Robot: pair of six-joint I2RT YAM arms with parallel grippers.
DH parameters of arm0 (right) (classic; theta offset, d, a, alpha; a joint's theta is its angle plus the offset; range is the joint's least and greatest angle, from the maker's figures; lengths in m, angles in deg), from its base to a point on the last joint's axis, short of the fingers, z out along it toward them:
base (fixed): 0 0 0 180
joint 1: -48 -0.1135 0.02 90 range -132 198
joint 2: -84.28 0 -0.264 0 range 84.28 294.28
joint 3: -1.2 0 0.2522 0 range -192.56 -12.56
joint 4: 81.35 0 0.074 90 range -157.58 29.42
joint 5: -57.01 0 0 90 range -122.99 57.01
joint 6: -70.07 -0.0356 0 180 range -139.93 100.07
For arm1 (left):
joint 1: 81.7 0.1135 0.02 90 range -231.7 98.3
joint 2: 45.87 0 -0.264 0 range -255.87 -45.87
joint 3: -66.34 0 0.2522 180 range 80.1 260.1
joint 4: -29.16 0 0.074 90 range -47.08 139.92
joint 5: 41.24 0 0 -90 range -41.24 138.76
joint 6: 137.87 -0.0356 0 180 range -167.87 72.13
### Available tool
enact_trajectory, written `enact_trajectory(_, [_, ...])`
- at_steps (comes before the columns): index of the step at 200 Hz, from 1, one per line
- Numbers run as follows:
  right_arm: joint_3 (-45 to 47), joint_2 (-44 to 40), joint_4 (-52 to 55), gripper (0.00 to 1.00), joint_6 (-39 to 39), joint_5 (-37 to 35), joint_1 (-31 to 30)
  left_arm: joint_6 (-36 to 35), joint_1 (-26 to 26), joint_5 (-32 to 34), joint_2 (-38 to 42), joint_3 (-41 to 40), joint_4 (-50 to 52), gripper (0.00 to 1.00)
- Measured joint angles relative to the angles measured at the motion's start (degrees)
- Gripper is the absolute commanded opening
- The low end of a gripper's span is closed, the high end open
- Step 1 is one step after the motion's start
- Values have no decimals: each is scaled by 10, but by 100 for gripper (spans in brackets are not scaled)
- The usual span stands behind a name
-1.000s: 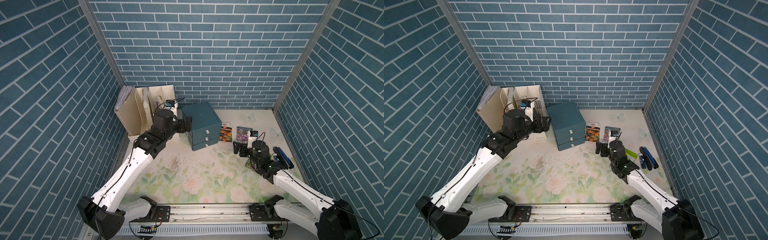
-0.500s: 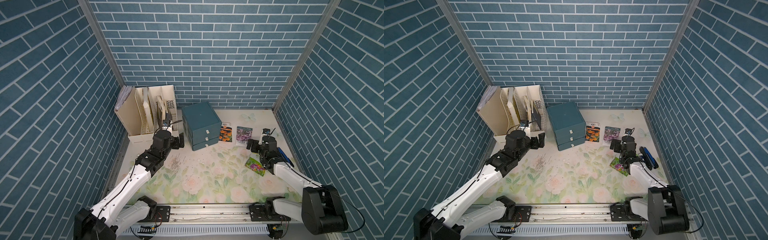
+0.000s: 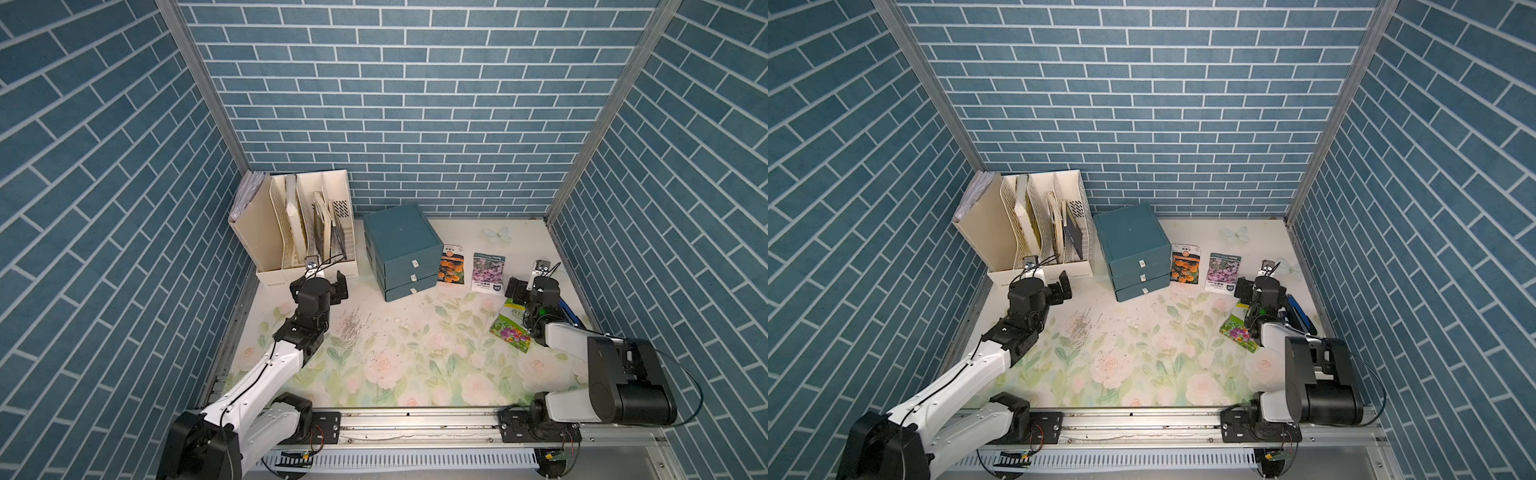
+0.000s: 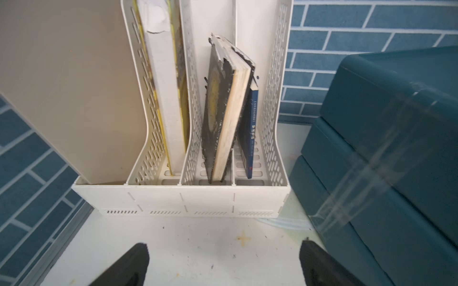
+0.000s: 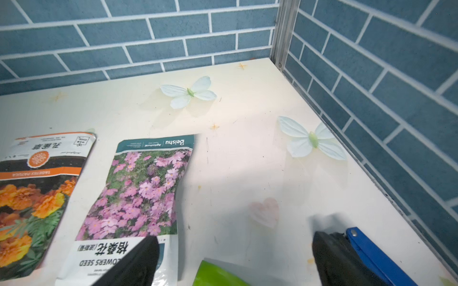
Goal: Take the seed bags out of the drawer
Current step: Reset both arms
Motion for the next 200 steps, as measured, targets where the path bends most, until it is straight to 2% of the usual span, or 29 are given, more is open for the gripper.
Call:
enact_trajectory(46, [27, 20, -96, 100, 20, 1, 0, -26, 57, 10, -65, -82, -163, 100])
enact_trajectory(103, [86, 20, -213, 100, 42, 10, 0, -67, 94, -9, -168, -97, -325, 100])
enact_trajectory(143, [118, 29, -289, 100, 50, 10, -6, -82, 124, -37, -202, -98, -394, 100])
enact_trajectory(200, [139, 55, -359, 100, 69, 9, -26, -84, 128, -46, -260, -118, -474, 100])
